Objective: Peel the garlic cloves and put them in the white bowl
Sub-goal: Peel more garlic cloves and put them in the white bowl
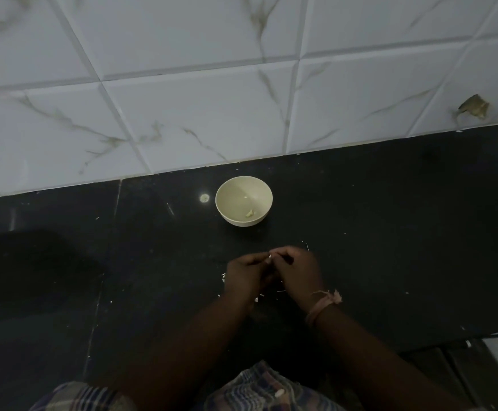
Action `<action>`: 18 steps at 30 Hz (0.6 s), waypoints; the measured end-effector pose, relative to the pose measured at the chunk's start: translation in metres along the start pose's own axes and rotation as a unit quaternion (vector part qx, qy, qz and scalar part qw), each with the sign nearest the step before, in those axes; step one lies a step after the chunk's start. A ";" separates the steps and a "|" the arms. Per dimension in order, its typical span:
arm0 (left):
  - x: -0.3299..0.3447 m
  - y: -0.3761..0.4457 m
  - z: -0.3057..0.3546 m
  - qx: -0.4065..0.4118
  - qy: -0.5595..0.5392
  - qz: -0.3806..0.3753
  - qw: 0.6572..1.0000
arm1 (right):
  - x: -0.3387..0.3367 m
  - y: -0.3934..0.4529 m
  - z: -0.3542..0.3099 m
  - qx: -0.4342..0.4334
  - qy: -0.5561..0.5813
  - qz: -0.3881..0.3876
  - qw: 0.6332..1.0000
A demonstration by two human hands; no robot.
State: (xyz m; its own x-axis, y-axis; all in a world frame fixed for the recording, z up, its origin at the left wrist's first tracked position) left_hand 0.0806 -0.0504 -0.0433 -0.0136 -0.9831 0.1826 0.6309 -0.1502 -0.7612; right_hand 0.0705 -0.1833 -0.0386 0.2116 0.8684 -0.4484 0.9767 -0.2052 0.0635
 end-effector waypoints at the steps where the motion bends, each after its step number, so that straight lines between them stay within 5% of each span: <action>1: -0.004 -0.006 0.004 0.025 0.030 0.014 0.999 | 0.001 -0.002 -0.001 0.002 0.013 0.007 1.000; 7: -0.022 -0.028 0.014 0.169 0.206 0.086 0.960 | 0.006 -0.018 -0.018 0.020 0.043 0.040 0.998; 18: -0.038 -0.047 0.017 0.216 0.173 0.118 0.954 | 0.008 -0.019 -0.042 0.002 0.049 0.004 0.999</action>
State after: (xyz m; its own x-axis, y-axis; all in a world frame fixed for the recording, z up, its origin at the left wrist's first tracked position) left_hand 0.0644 -0.0037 -0.0043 -0.0408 -0.9710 -0.2357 0.9076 0.0626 -0.4150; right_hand 0.0553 -0.1534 -0.0065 0.2221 0.9064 -0.3593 0.9748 -0.2139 0.0631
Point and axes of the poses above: each hand's wrist, its own y-axis towards the middle knuckle, its own x-axis out of the palm, z = x × y, the point moved 6 cm from there along y, towards the middle knuckle, and after that the axes turned 14 degrees about -x, right-handed, at the moved point
